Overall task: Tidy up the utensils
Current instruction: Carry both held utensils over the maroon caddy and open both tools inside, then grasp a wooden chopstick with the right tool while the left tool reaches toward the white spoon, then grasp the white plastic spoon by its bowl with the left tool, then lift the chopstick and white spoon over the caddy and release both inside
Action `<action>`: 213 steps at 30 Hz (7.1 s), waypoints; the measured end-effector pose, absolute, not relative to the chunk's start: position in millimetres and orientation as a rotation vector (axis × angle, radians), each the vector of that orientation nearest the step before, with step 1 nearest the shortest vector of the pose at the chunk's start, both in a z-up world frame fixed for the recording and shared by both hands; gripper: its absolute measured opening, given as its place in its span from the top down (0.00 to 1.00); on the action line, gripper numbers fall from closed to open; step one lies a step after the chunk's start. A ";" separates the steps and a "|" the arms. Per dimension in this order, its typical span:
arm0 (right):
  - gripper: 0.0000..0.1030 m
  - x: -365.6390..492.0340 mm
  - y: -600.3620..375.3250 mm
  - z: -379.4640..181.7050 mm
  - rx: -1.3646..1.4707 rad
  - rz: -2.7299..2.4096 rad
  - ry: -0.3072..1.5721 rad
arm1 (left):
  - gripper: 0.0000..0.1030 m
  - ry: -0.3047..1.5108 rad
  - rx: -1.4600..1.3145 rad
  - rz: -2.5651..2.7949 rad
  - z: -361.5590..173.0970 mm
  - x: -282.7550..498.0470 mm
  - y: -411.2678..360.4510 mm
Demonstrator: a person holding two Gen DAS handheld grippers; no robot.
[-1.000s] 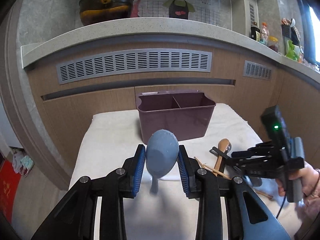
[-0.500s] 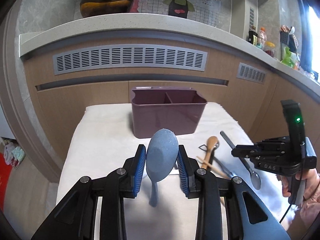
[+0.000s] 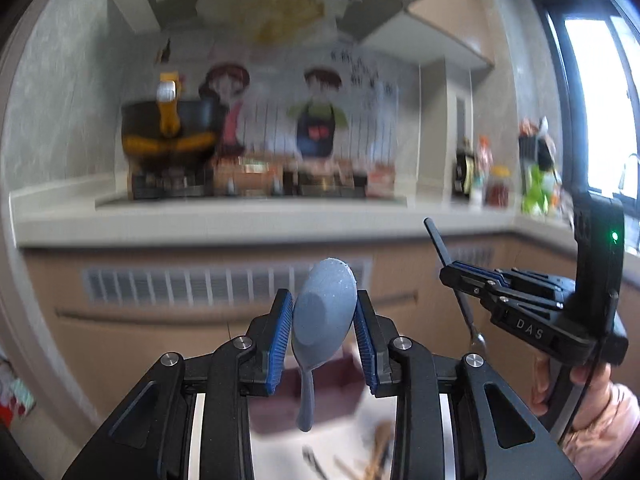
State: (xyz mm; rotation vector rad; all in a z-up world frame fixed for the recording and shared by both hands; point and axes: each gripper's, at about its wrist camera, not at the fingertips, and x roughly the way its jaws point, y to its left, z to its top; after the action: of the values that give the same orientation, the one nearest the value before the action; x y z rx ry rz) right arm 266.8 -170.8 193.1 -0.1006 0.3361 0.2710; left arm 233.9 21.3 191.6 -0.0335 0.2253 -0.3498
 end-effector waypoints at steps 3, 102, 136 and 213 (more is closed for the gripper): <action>0.89 299.3 -158.3 184.7 -0.087 0.283 0.345 | 0.69 0.208 -0.078 -0.360 207.0 264.9 29.1; 0.95 209.7 -193.6 -63.0 -0.164 0.388 1.113 | 0.40 1.168 -0.356 -0.348 -74.0 260.9 57.7; 0.04 207.5 -158.7 -44.3 -0.203 0.374 1.011 | 0.61 0.945 0.169 -0.364 -86.0 275.7 20.7; 0.96 336.2 -132.1 129.5 -0.120 0.311 0.507 | 0.64 0.042 0.108 -0.111 147.8 339.5 10.2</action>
State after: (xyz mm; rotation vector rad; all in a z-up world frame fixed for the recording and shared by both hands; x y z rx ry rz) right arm 336.2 -132.1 129.5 -0.1199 0.5075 0.3115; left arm 339.5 10.2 147.8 0.1082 0.0420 -0.1112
